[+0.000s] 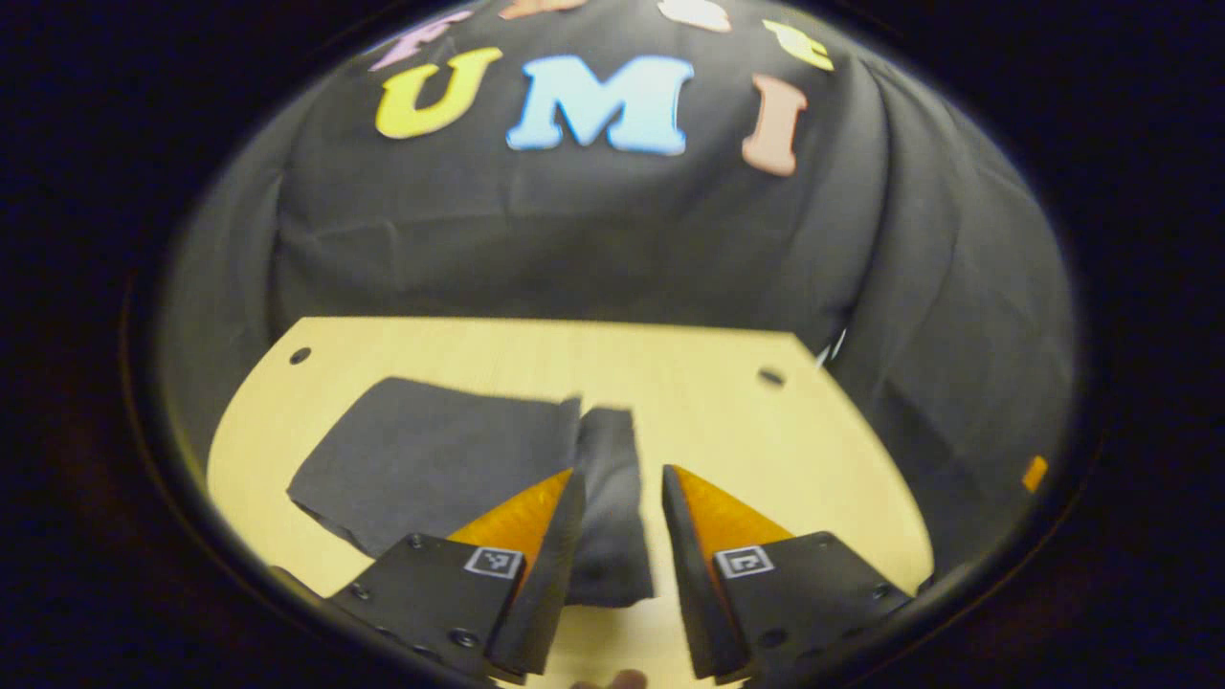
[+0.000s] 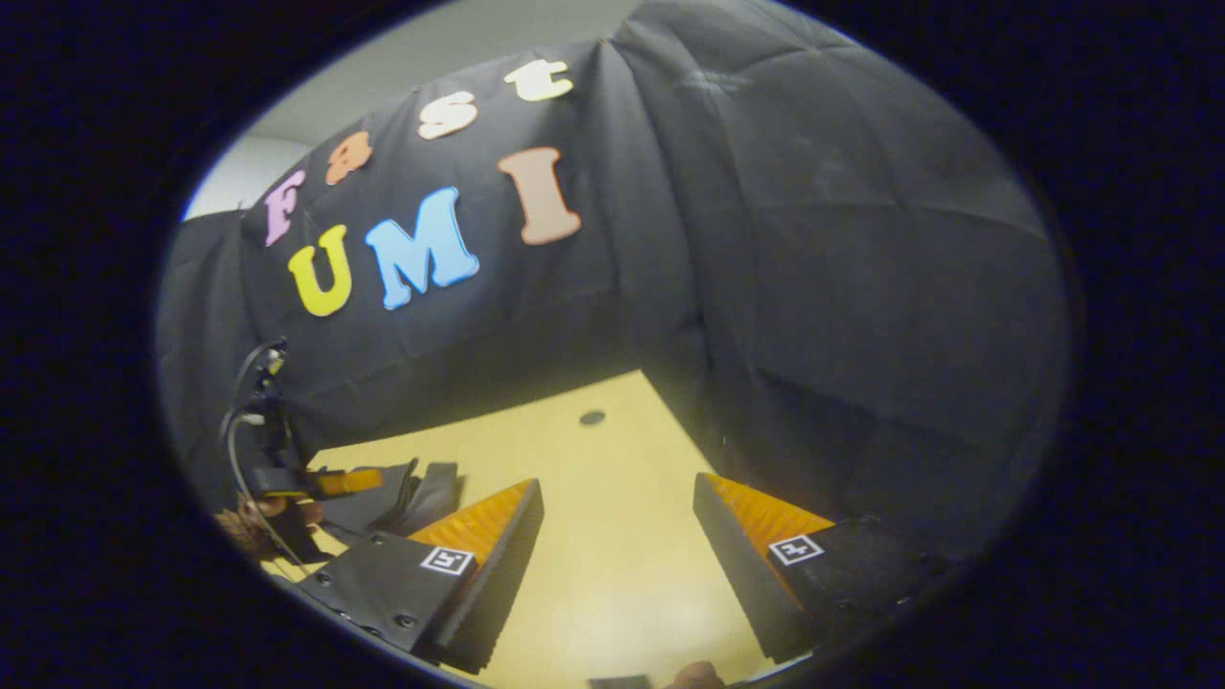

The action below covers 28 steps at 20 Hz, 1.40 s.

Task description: Grasp the waist and the cuffs of the jeans and fold them to make the two legs overlap; first hold the waist and fold one-third of the jeans toward the cuffs, then hold the cuffs and fold the remaining one-third in the same direction to finish folding.

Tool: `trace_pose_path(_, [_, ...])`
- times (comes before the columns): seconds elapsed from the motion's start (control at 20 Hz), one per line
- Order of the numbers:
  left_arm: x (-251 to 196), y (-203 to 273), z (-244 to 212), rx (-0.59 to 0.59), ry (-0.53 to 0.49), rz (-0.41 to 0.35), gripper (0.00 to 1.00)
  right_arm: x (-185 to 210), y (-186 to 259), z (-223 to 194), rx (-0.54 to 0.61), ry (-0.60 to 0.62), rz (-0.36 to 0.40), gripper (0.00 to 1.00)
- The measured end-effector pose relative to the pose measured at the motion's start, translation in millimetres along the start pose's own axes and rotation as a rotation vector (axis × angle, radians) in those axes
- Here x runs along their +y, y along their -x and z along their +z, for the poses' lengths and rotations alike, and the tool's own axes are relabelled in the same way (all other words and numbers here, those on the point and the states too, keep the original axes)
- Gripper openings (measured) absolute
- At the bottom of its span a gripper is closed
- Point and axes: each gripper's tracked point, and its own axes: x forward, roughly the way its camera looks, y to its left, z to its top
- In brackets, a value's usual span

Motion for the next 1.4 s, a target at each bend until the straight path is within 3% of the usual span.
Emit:
trace_pose_path(0.1, [-44.8,42.3,50.7,-0.315,0.063,0.032,0.9,-31.5,-17.7,23.8,-0.145,0.064,0.054,0.96])
trace_pose_path(0.15, [-69.5,55.6,61.6,-0.476,0.086,0.031,0.92,-44.3,-24.9,29.0,-0.209,0.085,0.08,0.96])
trace_pose_path(0.2, [-88.4,64.8,55.6,-0.549,0.113,0.06,0.93,-55.1,-36.7,21.5,-0.23,0.092,0.102,0.95])
trace_pose_path(0.25, [-101.5,67.0,34.8,-0.55,0.119,0.112,0.95,-68.5,-46.2,8.9,-0.234,0.097,0.103,0.89])
trace_pose_path(0.3, [-122.4,70.3,6.3,-0.541,0.117,0.149,0.97,-86.6,-61.7,-5.4,-0.245,0.094,0.096,0.95])
trace_pose_path(0.45, [-169.1,48.6,-78.0,-0.528,0.092,0.157,0.94,-118.3,-99.0,-43.2,-0.237,0.025,0.082,0.95])
trace_pose_path(0.6, [-170.6,24.3,-128.8,-0.481,0.018,0.195,0.98,-122.1,-116.6,-90.3,-0.196,-0.053,0.079,0.95])
trace_pose_path(0.65, [-167.7,21.9,-139.2,-0.472,0.007,0.206,0.97,-121.2,-115.2,-105.2,-0.182,-0.047,0.082,1.0])
trace_pose_path(0.75, [-170.7,27.8,-141.5,-0.498,0.001,0.209,0.95,-110.2,-108.7,-107.0,-0.203,-0.025,0.107,0.95])
trace_pose_path(0.8, [-178.1,30.0,-136.8,-0.502,-0.023,0.208,0.98,-111.5,-99.6,-121.4,-0.161,-0.014,0.115,0.89])
trace_pose_path(0.9, [-202.5,30.0,-144.4,-0.498,-0.1,0.173,0.98,-108.5,-90.0,-128.1,-0.14,0.033,0.114,0.96])
trace_pose_path(1.0, [-237.7,25.0,-152.9,-0.48,-0.181,0.108,0.97,-106.7,-74.8,-130.4,-0.143,0.067,0.111,0.95])
trace_pose_path(1.05, [-251.6,25.1,-156.3,-0.481,-0.194,0.087,0.94,-105.8,-63.9,-123.6,-0.197,0.081,0.106,1.0])
trace_pose_path(1.1, [-261.1,25.1,-157.6,-0.482,-0.198,0.063,0.97,-105.3,-52.3,-110.7,-0.262,0.084,0.107,0.95])
trace_pose_path(1.2, [-266.8,29.3,-156.6,-0.492,-0.233,0.063,0.98,-99.7,-43.1,-105.4,-0.314,0.106,0.114,0.94])
trace_pose_path(1.25, [-265.9,28.5,-157.1,-0.486,-0.251,0.064,0.94,-100.5,-46.3,-111.6,-0.3,0.115,0.114,0.94])
trace_pose_path(1.3, [-261.0,24.9,-159.6,-0.473,-0.266,0.067,1.0,-103.3,-52.4,-118.1,-0.263,0.12,0.112,0.94])
trace_pose_path(1.4, [-254.7,12.8,-171.7,-0.382,-0.206,0.023,0.98,-103.7,-53.7,-125.1,-0.206,0.139,0.109,0.95])
